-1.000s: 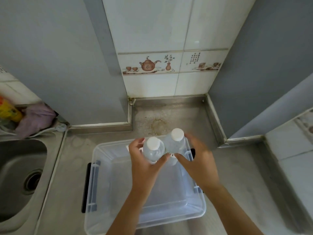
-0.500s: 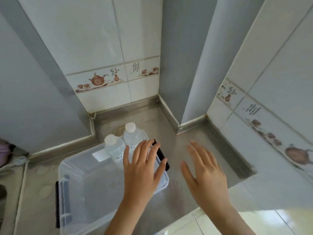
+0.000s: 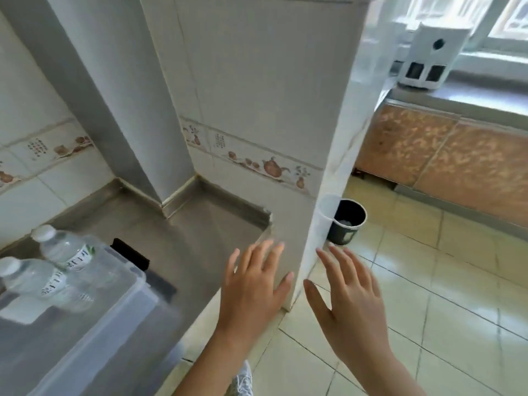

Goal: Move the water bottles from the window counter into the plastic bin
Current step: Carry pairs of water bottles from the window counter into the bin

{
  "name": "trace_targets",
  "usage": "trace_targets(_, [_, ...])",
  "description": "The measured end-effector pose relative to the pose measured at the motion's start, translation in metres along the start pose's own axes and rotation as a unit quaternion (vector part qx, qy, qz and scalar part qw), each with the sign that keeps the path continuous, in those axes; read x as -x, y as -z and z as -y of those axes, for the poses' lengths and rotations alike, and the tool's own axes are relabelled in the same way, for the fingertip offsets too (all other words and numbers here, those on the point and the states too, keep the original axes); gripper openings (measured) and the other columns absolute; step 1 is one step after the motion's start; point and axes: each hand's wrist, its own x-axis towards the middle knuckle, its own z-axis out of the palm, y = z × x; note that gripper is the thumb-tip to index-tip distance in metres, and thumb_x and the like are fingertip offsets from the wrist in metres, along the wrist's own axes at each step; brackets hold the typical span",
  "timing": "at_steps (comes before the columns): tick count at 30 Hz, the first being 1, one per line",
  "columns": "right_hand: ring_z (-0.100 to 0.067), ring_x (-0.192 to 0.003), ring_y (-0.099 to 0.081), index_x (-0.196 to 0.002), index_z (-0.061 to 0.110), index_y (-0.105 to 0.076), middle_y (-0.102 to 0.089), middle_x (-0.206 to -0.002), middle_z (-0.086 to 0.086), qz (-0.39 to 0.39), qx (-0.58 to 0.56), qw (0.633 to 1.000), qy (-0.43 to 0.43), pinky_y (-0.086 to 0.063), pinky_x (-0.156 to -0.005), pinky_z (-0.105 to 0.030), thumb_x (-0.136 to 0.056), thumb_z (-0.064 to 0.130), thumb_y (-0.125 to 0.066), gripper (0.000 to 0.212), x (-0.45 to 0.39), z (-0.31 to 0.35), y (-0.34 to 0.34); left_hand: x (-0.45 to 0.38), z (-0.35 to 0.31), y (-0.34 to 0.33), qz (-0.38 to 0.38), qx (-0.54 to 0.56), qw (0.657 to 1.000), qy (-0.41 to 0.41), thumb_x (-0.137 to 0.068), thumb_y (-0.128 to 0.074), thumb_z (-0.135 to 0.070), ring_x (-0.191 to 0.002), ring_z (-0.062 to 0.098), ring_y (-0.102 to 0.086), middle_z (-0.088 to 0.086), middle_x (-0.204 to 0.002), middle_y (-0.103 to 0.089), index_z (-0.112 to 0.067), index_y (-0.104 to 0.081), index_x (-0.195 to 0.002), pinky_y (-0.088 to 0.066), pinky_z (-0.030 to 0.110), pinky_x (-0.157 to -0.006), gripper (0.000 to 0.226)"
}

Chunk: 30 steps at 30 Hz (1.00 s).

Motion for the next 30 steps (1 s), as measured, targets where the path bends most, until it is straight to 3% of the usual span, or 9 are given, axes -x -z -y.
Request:
trace_targets(6, [-0.034,-0.127,-0.05,-0.132,0.012,-0.056,-0.058,-0.134,-0.01,-0.055,0.046,0.99,-0.117,-0.043,-0.099,-0.054,-0.09,0.044,-0.042,0.055,0.081,-0.086,0.068,0.008,-0.122,-0.025,0.026,0.051,0.993,-0.107,-0.09,-0.061,-0.046,-0.117,0.022,-0.063,0.002,-0.127,-0.066,-0.019,-0.064,-0.13,-0.048,0.048,-0.099,0.048])
trace_targets(15, [-0.032,-0.126,-0.052,-0.129,0.012,-0.059,-0.059,-0.133,-0.008,-0.128,0.099,0.943,-0.289,-0.042,-0.101,-0.055,-0.089,0.044,-0.039,0.054,0.14,-0.192,0.142,-0.012,-0.289,-0.066,0.051,0.116,0.955,-0.266,-0.092,-0.044,-0.048,-0.117,0.022,-0.063,0.001,-0.126,-0.067,-0.018,-0.064,-0.13,-0.049,0.047,-0.098,0.052])
trace_targets(20, [-0.031,-0.127,-0.051,-0.129,0.014,-0.059,-0.059,-0.133,-0.007,-0.146,0.114,0.919,-0.349,-0.04,-0.102,-0.055,-0.089,0.045,-0.038,0.054,0.137,-0.255,0.162,-0.045,-0.359,-0.1,0.049,0.139,0.936,-0.32,-0.091,-0.047,-0.047,-0.112,0.023,-0.066,0.002,-0.121,-0.069,-0.017,-0.067,-0.127,-0.052,0.047,-0.093,0.051])
trace_targets(30, [-0.031,-0.129,-0.049,-0.129,0.015,-0.058,-0.057,-0.136,-0.007,-0.169,0.142,0.88,-0.42,-0.04,-0.102,-0.056,-0.09,0.045,-0.037,0.054,0.08,-0.4,0.205,-0.152,-0.508,-0.164,0.052,0.185,0.899,-0.395,-0.092,-0.048,-0.044,-0.117,0.023,-0.065,0.0,-0.125,-0.068,-0.017,-0.067,-0.126,-0.05,0.05,-0.099,0.047])
